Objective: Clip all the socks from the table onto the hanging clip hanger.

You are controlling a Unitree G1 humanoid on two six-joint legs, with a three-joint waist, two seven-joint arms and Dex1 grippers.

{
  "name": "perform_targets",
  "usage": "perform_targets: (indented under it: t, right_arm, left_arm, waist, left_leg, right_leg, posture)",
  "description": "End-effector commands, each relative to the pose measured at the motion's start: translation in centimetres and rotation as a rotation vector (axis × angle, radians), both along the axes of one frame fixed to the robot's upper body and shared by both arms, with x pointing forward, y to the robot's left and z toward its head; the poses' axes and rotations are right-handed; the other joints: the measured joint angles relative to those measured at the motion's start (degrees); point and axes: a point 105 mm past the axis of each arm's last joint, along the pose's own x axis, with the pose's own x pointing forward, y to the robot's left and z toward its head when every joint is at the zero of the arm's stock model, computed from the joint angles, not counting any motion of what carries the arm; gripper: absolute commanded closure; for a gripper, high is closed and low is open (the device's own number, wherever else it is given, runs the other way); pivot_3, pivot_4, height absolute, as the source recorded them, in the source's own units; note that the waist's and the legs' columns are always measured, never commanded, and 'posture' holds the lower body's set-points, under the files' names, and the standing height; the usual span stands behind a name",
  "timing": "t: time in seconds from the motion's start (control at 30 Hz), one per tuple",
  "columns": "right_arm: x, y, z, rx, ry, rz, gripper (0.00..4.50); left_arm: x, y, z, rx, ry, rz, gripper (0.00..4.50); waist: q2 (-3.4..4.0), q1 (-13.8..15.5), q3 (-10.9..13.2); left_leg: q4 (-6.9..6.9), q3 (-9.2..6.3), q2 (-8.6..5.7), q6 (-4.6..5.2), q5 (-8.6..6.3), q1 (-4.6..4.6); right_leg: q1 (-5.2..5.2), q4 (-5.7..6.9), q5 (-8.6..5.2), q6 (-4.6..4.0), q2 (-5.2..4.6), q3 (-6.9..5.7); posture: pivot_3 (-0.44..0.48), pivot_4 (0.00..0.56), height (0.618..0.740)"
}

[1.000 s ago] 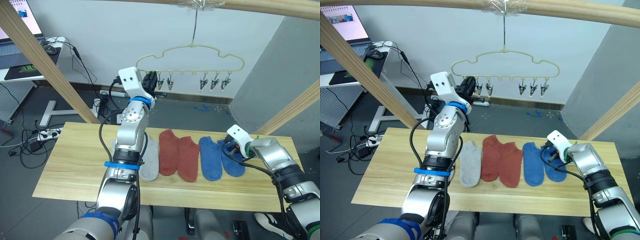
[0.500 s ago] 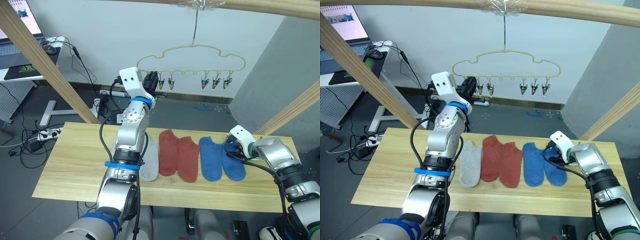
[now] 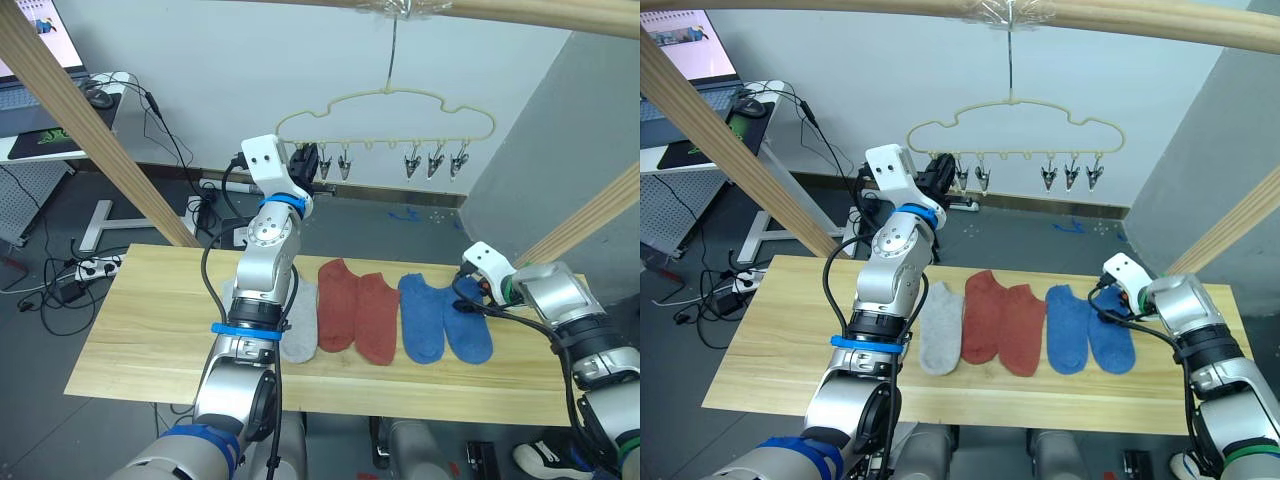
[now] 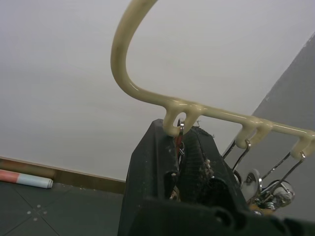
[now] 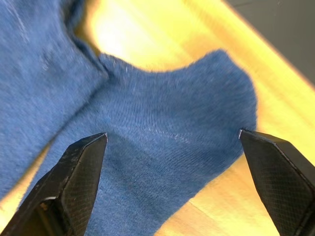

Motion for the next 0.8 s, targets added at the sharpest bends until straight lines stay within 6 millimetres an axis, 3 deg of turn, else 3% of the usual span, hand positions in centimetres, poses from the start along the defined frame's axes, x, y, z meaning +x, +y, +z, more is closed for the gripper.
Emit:
perform_targets:
  t: [0.03,0.37,0.4,0.63,0.8]
  right_arm:
    - [-0.9,0.1,-1.6,-0.004,0.056,0.035,0.03]
    - [-2.0,0.4,-3.4,-0.011,0.114,0.073,0.03]
    - [-2.0,0.4,-3.4,-0.011,0.114,0.073,0.19]
    - [-2.0,0.2,-3.4,-0.015,0.113,0.074,2.24]
    - [-2.2,0.2,-3.6,-0.015,0.116,0.074,4.11]
  left_arm:
    - [-0.8,-0.7,2.1,0.002,-0.082,-0.023,4.39]
    - [-0.8,-0.6,2.2,0.006,-0.088,-0.019,4.39]
    - [-0.8,-0.6,2.2,0.006,-0.089,-0.019,4.39]
    - [-0.8,-0.6,2.2,0.004,-0.087,-0.018,4.39]
    - [-0.8,-0.5,2.2,0.003,-0.087,-0.018,4.39]
  waist:
    - [0.0,0.0,0.0]
    - [-0.05,0.01,-0.03]
    - [-0.06,0.0,-0.03]
    - [-0.06,0.02,-0.03]
    - [-0.06,0.02,-0.03]
  left_leg:
    - [0.0,-0.01,0.0,0.0,0.0,0.0]
    - [0.05,-0.04,0.01,0.0,0.0,0.06]
    - [0.05,-0.05,0.01,0.0,0.0,0.07]
    - [0.09,-0.1,0.01,0.0,0.0,0.14]
    - [0.1,-0.12,0.0,0.0,0.0,0.16]
  right_leg:
    - [0.0,0.0,0.0,0.0,0.0,0.0]
    - [0.1,0.04,0.0,0.0,0.0,-0.04]
    - [0.11,0.04,0.0,0.0,0.0,-0.04]
    - [0.25,0.03,0.0,0.0,0.0,-0.08]
    - [0.3,0.02,0.01,0.01,0.0,-0.1]
  posture:
    - [0.112,0.283,0.74]
    - [0.119,0.287,0.74]
    - [0.119,0.287,0.74]
    - [0.121,0.286,0.74]
    - [0.12,0.285,0.74]
